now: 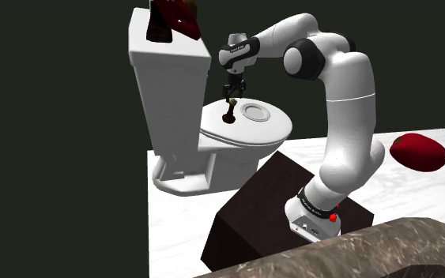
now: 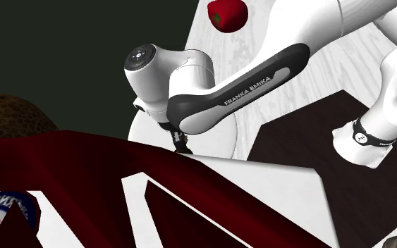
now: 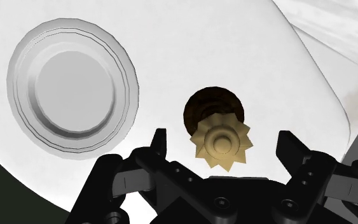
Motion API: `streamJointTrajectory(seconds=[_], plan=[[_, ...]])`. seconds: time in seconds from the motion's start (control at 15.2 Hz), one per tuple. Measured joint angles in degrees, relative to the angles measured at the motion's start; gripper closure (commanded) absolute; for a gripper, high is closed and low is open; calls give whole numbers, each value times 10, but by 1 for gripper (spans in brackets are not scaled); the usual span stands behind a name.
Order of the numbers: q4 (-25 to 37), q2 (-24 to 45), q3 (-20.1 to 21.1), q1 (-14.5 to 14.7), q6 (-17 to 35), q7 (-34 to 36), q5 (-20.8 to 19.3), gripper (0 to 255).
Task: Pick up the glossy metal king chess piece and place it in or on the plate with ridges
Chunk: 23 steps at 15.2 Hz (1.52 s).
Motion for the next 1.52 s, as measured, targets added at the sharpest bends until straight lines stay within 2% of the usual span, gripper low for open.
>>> streamJointTrajectory(seconds=[0.73, 1.52], plan=[[1, -1, 0, 0, -3, 0, 0, 255], [31, -40, -5, 2, -71, -2, -7, 255]])
